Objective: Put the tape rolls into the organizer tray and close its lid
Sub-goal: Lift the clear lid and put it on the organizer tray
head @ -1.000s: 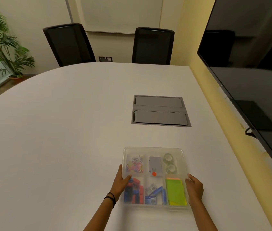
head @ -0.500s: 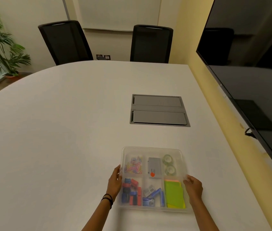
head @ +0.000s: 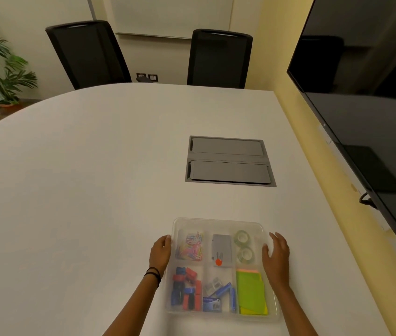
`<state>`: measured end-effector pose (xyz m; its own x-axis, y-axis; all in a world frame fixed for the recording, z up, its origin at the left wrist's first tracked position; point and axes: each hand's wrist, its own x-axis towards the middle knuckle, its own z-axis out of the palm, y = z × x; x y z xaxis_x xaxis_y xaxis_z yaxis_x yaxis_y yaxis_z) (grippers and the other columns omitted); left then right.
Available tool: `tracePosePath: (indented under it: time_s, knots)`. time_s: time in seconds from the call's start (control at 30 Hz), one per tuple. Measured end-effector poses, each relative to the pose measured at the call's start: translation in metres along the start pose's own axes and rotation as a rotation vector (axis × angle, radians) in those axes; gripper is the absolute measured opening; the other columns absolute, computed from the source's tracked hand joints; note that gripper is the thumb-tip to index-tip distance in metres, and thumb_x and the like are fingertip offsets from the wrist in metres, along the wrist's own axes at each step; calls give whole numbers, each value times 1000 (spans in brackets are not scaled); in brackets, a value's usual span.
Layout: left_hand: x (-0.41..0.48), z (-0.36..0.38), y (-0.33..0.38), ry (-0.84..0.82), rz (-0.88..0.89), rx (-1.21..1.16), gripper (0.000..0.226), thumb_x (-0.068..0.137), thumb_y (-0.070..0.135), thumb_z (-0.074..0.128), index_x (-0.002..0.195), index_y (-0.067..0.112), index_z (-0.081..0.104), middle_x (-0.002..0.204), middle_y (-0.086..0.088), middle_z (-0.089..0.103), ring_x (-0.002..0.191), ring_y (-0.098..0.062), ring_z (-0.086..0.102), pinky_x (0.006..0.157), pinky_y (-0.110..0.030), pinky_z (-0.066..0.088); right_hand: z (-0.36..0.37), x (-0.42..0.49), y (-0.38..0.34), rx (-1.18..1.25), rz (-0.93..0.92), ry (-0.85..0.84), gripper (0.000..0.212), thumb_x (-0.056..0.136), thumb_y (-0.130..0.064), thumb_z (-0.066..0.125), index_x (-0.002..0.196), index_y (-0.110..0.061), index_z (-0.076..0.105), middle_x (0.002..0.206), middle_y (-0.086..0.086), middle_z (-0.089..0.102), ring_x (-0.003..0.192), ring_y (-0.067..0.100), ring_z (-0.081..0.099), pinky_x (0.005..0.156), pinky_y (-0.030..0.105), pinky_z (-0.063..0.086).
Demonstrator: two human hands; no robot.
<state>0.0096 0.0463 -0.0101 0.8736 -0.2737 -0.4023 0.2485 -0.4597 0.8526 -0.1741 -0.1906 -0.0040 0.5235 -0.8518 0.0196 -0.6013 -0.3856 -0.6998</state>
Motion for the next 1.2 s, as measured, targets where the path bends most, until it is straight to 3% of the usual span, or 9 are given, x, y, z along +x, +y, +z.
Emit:
tracePosePath:
  time_s: [0.13, 0.3, 0.43, 0.57, 0.73, 1.0, 1.2]
  knots:
    - [21, 6, 9, 15, -28, -54, 29, 97, 14, 40, 71, 6, 52, 73, -10, 53, 69, -22, 44, 67, -31, 37, 9, 17, 2, -58, -71, -138, 42, 95, -7, 48, 136, -2, 41, 149, 17, 34, 139, 31, 29, 113, 41, 30]
    - [38, 13, 12, 79, -35, -104, 42, 97, 18, 44, 55, 18, 45, 57, 0, 45, 58, -18, 39, 54, -22, 32, 22, 28, 4, -35, -43, -214, 44, 97, -6, 43, 140, -3, 35, 150, 17, 31, 140, 30, 29, 115, 40, 27]
    - [44, 19, 12, 128, -36, -125, 34, 96, 30, 50, 68, 11, 57, 64, -1, 56, 59, -14, 49, 57, -23, 41, 30, 30, 7, -31, -80, -186, 45, 97, 1, 39, 141, -5, 33, 153, 15, 27, 142, 27, 28, 114, 34, 27]
    - [49, 25, 6, 167, -32, -139, 30, 94, 30, 53, 83, 6, 65, 82, -8, 67, 76, -24, 60, 70, -31, 48, 37, 29, 11, -35, -93, -164, 46, 98, 1, 35, 143, -7, 30, 155, 11, 24, 142, 25, 28, 114, 34, 28]
    - [50, 31, 3, 189, 14, -128, 23, 95, 29, 51, 88, 13, 66, 85, -7, 68, 75, -25, 63, 65, -26, 50, 40, 25, 15, -83, -96, -134, 48, 97, 2, 35, 143, -7, 28, 155, 10, 24, 141, 23, 29, 112, 30, 27]
    - [50, 34, -3, 223, 36, -135, 26, 95, 31, 50, 103, 12, 66, 98, -10, 69, 85, -27, 64, 76, -35, 54, 41, 24, 17, -84, -98, -115, 49, 96, 5, 35, 143, -7, 28, 155, 9, 24, 140, 23, 31, 112, 37, 33]
    - [51, 33, -2, 221, 36, -142, 25, 95, 32, 51, 102, 12, 65, 99, -10, 69, 86, -28, 64, 79, -42, 56, 42, 23, 16, -84, -91, -116, 49, 96, 4, 35, 144, -7, 27, 155, 9, 24, 141, 24, 30, 111, 32, 29]
